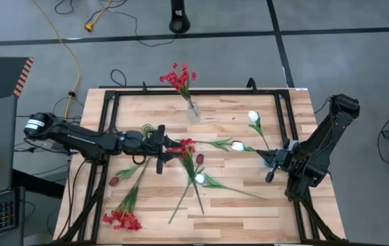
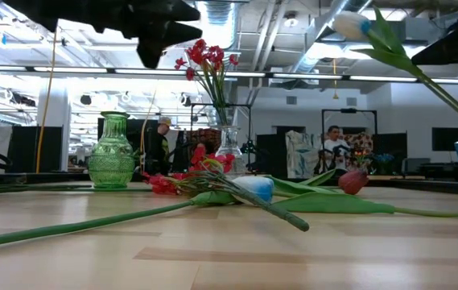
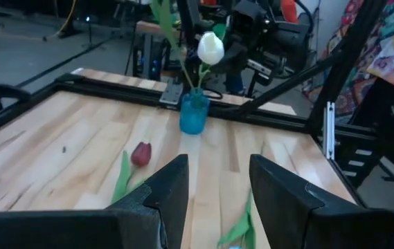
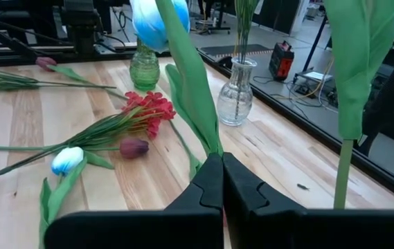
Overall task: Sort flowers into vase by color
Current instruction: Put the top white tulip into the blue vase
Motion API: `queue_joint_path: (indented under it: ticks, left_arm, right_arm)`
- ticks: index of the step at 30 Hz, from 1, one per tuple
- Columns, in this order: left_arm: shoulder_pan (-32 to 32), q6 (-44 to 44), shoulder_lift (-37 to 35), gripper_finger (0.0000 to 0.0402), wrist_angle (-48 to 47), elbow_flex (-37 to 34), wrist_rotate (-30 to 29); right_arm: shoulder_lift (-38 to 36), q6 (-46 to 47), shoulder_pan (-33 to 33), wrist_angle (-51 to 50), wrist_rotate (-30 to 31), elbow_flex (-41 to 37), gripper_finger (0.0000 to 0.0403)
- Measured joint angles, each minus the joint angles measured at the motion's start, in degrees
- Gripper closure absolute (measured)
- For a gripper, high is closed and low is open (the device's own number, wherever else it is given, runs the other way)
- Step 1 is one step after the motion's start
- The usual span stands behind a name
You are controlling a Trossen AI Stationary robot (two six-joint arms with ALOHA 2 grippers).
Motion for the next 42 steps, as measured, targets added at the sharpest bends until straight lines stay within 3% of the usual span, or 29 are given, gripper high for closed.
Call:
queue_joint_path:
  ticks: [5, 17, 42]
  left_arm:
    - [0.0, 1.7, 7.8, 0.026, 6.8, 1.1, 0.0]
    - [0.0, 6.7, 19.8, 0.026, 6.1, 11.9, 0.0]
    - [0.0, 7.5, 20.5, 0.0264, 1.4, 14.0, -0.1]
  right_arm:
    - [0.0, -0.2, 0.0, 0.0, 0.2, 0.0, 0.038]
    - [0.0, -0.4, 1.4, -0.7, 2.1, 0.0, 0.0382]
    - [0.0, 0.1, 2.3, -2.2, 5.9, 0.0, 0.0385]
